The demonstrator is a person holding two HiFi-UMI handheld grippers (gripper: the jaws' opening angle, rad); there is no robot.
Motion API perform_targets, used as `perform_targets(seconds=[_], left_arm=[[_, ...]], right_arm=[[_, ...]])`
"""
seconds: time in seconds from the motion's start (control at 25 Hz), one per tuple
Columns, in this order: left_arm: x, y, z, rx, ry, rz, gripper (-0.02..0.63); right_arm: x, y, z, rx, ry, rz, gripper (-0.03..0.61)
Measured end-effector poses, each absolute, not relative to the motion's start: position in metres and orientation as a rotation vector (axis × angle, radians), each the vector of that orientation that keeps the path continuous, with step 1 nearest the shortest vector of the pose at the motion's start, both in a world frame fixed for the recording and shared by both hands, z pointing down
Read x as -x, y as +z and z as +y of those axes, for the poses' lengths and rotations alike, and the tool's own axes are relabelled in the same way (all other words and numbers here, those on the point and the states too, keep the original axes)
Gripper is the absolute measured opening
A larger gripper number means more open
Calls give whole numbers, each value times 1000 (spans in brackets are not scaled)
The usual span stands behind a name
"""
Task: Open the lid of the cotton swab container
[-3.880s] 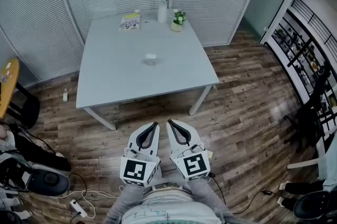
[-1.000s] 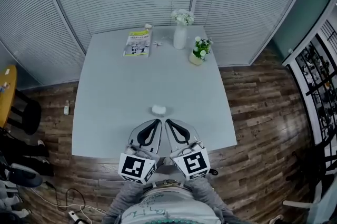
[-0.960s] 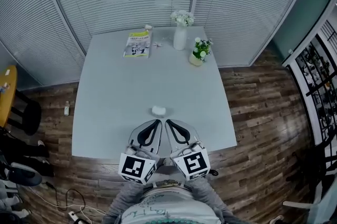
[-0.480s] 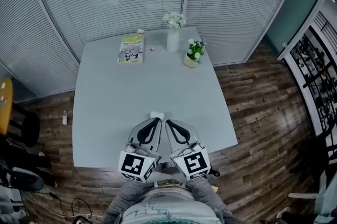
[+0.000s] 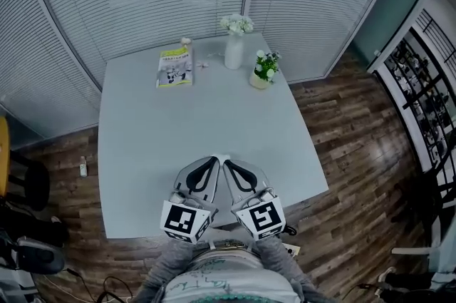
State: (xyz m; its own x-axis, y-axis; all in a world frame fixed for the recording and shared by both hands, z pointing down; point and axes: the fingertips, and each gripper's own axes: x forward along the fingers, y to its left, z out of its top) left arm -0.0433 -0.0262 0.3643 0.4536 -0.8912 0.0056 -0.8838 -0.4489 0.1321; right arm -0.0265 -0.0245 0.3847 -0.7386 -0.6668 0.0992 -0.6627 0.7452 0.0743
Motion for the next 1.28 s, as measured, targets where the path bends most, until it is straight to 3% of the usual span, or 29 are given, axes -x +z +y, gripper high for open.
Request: perform_targets(seconds=[1.28], left_arm=[[52, 410, -74, -2619, 13, -1413, -2]], right_arm=[[40, 422, -70, -1123, 4, -2705, 2]])
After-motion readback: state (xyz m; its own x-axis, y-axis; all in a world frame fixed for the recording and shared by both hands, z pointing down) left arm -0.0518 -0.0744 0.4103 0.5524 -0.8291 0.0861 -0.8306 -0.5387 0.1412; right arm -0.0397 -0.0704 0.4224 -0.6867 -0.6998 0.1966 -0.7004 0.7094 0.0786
